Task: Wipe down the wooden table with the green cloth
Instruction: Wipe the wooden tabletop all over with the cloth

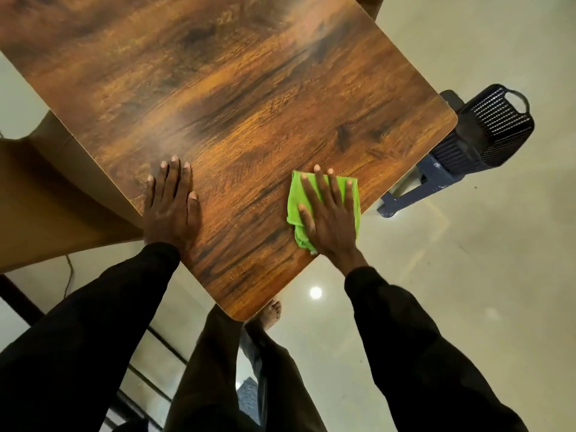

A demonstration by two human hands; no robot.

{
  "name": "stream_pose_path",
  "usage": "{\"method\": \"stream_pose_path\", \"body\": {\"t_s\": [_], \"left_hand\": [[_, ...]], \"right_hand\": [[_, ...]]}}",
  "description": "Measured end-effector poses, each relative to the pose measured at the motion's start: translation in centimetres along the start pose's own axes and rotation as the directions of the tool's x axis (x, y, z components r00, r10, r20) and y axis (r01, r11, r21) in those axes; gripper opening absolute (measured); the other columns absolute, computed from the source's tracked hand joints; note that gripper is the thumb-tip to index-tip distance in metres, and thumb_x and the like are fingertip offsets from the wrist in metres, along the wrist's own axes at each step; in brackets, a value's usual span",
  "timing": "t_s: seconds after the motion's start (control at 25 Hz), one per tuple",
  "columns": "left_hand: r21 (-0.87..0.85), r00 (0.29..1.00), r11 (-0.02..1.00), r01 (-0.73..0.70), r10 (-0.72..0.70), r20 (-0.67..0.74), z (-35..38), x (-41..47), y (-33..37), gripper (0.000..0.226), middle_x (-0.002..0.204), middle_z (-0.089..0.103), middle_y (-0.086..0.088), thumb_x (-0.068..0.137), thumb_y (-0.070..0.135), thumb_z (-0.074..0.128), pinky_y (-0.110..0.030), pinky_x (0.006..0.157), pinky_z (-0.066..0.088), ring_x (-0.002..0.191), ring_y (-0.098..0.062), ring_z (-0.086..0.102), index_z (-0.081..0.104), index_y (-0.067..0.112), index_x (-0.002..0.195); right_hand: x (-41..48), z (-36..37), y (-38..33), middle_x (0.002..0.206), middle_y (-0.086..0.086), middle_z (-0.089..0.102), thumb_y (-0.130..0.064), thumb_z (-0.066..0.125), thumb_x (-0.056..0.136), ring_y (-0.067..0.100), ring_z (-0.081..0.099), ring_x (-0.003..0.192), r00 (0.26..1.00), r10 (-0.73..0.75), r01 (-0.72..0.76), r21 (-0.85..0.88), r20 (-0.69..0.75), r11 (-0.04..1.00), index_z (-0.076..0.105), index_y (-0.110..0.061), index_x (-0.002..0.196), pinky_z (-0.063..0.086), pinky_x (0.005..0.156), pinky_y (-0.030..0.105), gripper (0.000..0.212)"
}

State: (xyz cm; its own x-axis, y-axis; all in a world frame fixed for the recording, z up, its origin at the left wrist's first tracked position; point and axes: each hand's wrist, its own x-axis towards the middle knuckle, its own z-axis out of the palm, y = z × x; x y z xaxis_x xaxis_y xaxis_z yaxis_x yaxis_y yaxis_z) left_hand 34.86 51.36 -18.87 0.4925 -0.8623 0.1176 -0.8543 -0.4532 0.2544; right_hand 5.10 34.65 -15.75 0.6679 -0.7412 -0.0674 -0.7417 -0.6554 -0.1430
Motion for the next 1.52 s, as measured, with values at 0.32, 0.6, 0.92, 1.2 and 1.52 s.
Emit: {"method": "stream_pose_path", "body": {"t_s": [0.32, 0.6, 0.92, 1.2, 1.52], "left_hand": [[-0.012, 1.000, 1.000, -0.012, 0.012, -0.011, -0.2, 0.2, 0.0, 0.060, 0.176, 0.019, -0.011, 0.112, 0.033, 0.024, -0.054, 0.132, 0.017, 0.165, -0.027, 0.014, 0.024, 0.011, 0.167], [0.010, 1.000, 1.000, 0.006, -0.007, 0.031, -0.2, 0.3, 0.0, 0.060, 0.177, 0.016, -0.011, 0.111, 0.029, 0.030, -0.053, 0.133, 0.017, 0.165, -0.028, 0.012, 0.023, 0.009, 0.168], [0.002, 0.998, 1.000, 0.015, -0.015, 0.055, 0.0, 0.4, -0.4, 0.062, 0.178, 0.012, -0.010, 0.111, 0.033, 0.025, -0.052, 0.134, 0.015, 0.165, -0.028, 0.010, 0.018, 0.011, 0.169], [-0.001, 0.998, 0.999, 0.033, -0.033, 0.057, 0.0, 0.5, -0.2, 0.062, 0.178, 0.014, -0.011, 0.111, 0.033, 0.026, -0.055, 0.133, 0.017, 0.165, -0.028, 0.013, 0.021, 0.010, 0.168], [-0.008, 0.986, 0.986, 0.165, -0.164, 0.012, 0.1, -0.2, 1.8, 0.061, 0.178, 0.014, -0.009, 0.112, 0.033, 0.025, -0.054, 0.134, 0.013, 0.165, -0.026, 0.012, 0.020, 0.010, 0.168]], "right_hand": [[1.5, 1.4, -2.9, 0.183, 0.010, 0.017, -0.051, 0.036, 0.114, 0.036, 0.012, 0.170, 0.920, -0.387, 0.389, -0.013, 0.067, 0.921, 0.027, -0.024, 0.174, 0.010, 0.134, 0.068, 0.066], [7.8, -0.3, 1.9, 0.183, 0.010, 0.014, -0.046, 0.032, 0.116, 0.035, 0.010, 0.170, 0.997, -0.072, 0.072, -0.005, -0.021, 0.997, 0.024, -0.021, 0.174, 0.010, 0.133, 0.067, 0.064], [3.2, 1.3, 0.3, 0.184, 0.009, 0.011, -0.051, 0.032, 0.116, 0.036, 0.008, 0.170, 0.861, -0.497, 0.500, -0.001, 0.105, 0.866, 0.023, -0.024, 0.175, 0.009, 0.134, 0.068, 0.065], [11.5, -2.1, 5.3, 0.183, 0.009, 0.014, -0.048, 0.028, 0.114, 0.035, 0.010, 0.170, 0.989, -0.141, 0.143, -0.056, 0.035, 0.988, 0.025, -0.022, 0.174, 0.011, 0.133, 0.067, 0.065], [8.5, -0.4, 7.5, 0.184, 0.007, 0.014, -0.052, 0.035, 0.115, 0.033, 0.007, 0.171, 0.751, -0.647, 0.651, 0.015, 0.132, 0.759, 0.027, -0.025, 0.173, 0.007, 0.135, 0.067, 0.065]]}}
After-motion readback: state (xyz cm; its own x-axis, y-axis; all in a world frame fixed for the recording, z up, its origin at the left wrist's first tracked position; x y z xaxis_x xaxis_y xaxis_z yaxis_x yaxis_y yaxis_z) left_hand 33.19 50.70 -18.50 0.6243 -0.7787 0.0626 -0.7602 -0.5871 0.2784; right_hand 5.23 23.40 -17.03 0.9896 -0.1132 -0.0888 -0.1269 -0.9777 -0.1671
